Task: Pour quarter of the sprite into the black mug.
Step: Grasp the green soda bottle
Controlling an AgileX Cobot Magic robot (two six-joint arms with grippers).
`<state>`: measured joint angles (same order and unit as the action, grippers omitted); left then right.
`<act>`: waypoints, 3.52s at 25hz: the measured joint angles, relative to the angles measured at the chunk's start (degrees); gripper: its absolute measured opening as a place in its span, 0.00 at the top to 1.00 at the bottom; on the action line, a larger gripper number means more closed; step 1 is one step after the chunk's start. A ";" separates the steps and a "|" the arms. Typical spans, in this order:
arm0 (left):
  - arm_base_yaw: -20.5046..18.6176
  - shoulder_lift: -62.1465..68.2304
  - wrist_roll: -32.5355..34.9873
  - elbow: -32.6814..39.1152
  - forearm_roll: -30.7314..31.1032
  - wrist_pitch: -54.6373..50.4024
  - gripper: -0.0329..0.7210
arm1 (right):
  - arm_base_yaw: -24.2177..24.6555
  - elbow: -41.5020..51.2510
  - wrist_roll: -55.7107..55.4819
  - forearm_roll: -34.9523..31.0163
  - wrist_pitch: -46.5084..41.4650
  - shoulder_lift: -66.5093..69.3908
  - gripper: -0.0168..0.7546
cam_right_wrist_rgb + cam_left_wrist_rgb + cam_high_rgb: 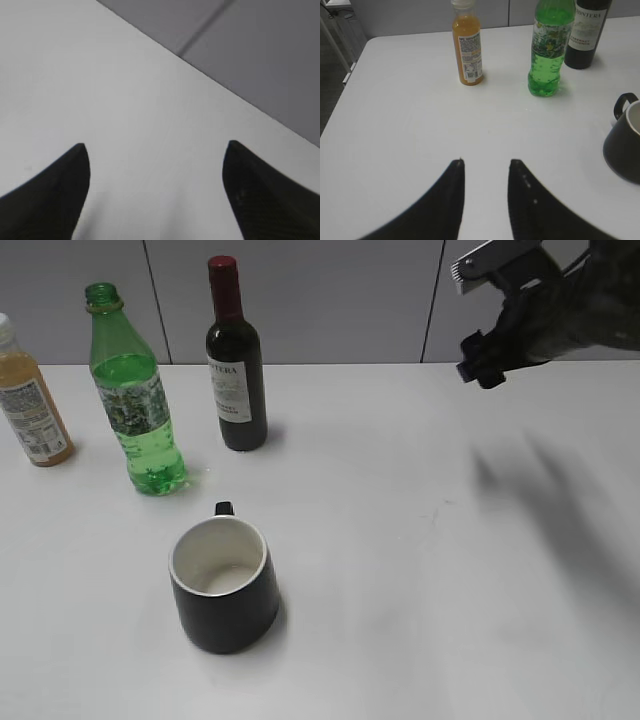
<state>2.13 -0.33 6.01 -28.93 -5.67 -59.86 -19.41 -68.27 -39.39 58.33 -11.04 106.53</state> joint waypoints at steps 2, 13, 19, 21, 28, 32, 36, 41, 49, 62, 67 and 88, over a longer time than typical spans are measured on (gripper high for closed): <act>0.00 0.00 0.00 0.00 0.00 0.00 0.64 | 0.34 -3.22 3.68 -6.14 -8.24 0.00 0.14; 0.00 0.00 0.00 0.00 0.00 0.00 0.64 | 12.54 -28.03 37.30 -50.74 -42.51 1.76 0.15; 0.00 0.00 0.00 0.00 0.00 0.00 0.64 | 15.81 -32.31 39.69 -54.51 -56.24 1.42 0.16; 0.00 0.00 0.00 0.00 0.00 0.00 0.64 | 16.02 -30.60 40.49 -54.85 -56.72 -0.39 0.16; 0.00 0.00 0.00 0.00 0.00 0.00 0.64 | 16.02 -15.72 41.49 -55.41 -57.11 -14.19 0.20; 0.00 0.00 0.00 0.00 0.00 0.00 0.64 | 16.02 -5.05 41.60 -56.52 -57.04 -23.84 0.22; 0.00 0.00 0.00 0.00 0.00 0.00 0.64 | 16.02 4.32 41.78 -56.67 -55.48 -33.36 0.22; 0.00 0.00 0.00 0.00 0.00 0.00 0.64 | 16.02 13.45 41.78 -56.72 -54.48 -43.73 0.22; 0.00 0.00 0.00 0.00 0.00 0.00 0.64 | 16.02 28.58 41.83 -58.33 -51.87 -61.62 0.22; 0.00 0.00 0.00 0.00 0.00 0.00 0.64 | 16.02 42.07 41.83 -58.33 -50.94 -92.86 0.22; 0.00 0.00 0.00 0.00 0.00 0.00 0.64 | 16.02 42.14 41.83 -58.33 -50.87 -102.05 0.22; 0.00 0.00 0.00 0.07 0.00 0.00 0.64 | 16.02 44.55 41.83 -59.90 -43.57 -106.78 0.22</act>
<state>2.13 -0.33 6.01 -28.86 -5.67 -59.86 -3.39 -23.72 2.44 -1.57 -54.62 -0.25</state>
